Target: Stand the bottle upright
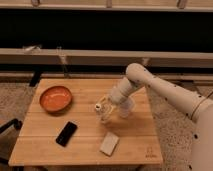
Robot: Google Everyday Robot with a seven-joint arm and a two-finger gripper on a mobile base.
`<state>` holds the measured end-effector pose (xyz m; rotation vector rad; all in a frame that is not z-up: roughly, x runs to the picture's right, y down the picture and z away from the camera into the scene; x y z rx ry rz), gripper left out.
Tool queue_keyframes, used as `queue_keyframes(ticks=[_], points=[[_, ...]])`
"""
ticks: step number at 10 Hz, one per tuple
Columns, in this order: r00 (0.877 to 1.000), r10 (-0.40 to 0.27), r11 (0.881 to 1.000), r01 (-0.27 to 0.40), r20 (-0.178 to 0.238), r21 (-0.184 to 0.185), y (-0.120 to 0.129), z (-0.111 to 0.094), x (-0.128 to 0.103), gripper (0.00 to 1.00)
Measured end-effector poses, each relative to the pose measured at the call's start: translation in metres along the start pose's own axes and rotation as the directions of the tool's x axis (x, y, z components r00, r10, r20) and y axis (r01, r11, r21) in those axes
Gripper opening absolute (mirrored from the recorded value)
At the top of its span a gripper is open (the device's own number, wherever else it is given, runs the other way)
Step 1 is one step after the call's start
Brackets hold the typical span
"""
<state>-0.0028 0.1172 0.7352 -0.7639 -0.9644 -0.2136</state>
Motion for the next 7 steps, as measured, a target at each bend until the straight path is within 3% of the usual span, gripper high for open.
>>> queue_keyframes(ticks=[7], points=[[0.998, 0.057, 0.997, -0.058, 0.011, 0.041, 0.028, -0.011, 0.019, 0.0]])
